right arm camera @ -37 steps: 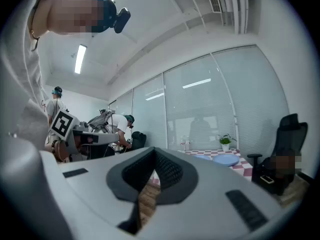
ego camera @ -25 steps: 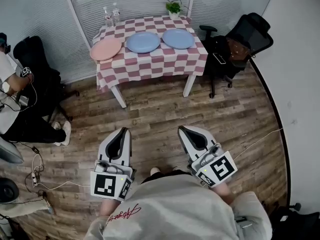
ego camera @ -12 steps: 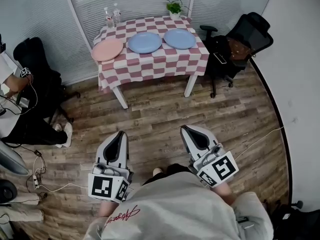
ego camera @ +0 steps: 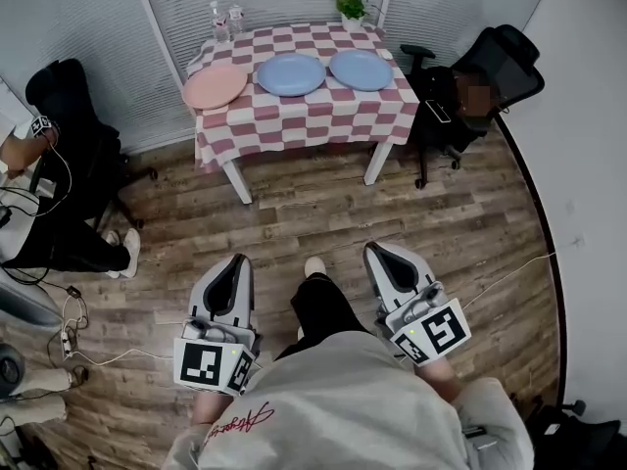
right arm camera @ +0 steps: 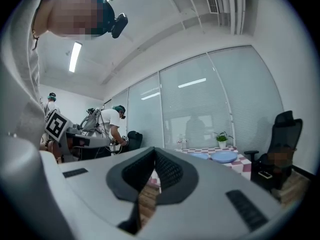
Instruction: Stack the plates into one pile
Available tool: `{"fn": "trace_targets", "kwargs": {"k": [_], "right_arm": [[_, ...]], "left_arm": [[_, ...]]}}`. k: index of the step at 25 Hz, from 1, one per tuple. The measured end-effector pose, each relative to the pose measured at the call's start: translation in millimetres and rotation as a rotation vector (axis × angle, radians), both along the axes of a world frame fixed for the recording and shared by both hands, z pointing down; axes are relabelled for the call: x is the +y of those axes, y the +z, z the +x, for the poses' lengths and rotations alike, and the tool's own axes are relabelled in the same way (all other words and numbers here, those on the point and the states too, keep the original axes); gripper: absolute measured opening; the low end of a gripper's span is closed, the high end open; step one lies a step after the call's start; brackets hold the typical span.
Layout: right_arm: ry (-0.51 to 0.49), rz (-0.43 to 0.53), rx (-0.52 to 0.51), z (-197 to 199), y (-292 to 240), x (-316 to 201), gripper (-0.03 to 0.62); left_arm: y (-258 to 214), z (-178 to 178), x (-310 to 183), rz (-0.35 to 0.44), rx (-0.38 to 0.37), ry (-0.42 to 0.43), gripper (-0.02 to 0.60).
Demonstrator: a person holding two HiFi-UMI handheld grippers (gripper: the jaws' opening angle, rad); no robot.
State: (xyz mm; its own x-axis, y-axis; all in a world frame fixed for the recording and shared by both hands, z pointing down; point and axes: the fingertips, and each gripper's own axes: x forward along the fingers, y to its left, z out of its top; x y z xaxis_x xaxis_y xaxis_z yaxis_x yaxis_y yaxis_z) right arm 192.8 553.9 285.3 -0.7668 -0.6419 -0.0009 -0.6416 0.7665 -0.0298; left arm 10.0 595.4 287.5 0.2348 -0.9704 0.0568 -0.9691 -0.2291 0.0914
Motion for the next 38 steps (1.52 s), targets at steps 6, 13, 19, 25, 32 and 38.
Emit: {"fn": "trace_targets", "kwargs": {"k": [6, 13, 19, 25, 32, 38], "right_arm": [[-0.047, 0.045, -0.017, -19.6, -13.4, -24.5, 0.011], [-0.076, 0.058, -0.030, -40.8, -19.2, -77.3, 0.011], [-0.077, 0.063, -0.034, -52.6, -30.9, -134.5, 0.011], [-0.078, 0.070, -0.024, -60.1, -36.3, -188.8, 0.011], [-0.101, 0.080, -0.028, -69.1, -41.2, -244.4, 0.011], [-0.130, 0.086, -0.021, -71.7, -41.5, -280.2, 0.011]], "left_arm": [[-2.1, -13.8, -15.5, 0.001, 0.002, -0.037, 0.026], [-8.4, -36.9, -62.1, 0.016, -0.006, -0.087, 0.026], [-19.8, -54.7, -116.5, 0.025, -0.015, -0.106, 0.025], [-21.9, -64.5, -168.4, 0.014, -0.020, -0.117, 0.026], [-30.2, -66.1, -224.3, 0.036, -0.023, -0.125, 0.025], [-32.6, -63.6, -263.3, 0.054, -0.027, -0.137, 0.026]]}}
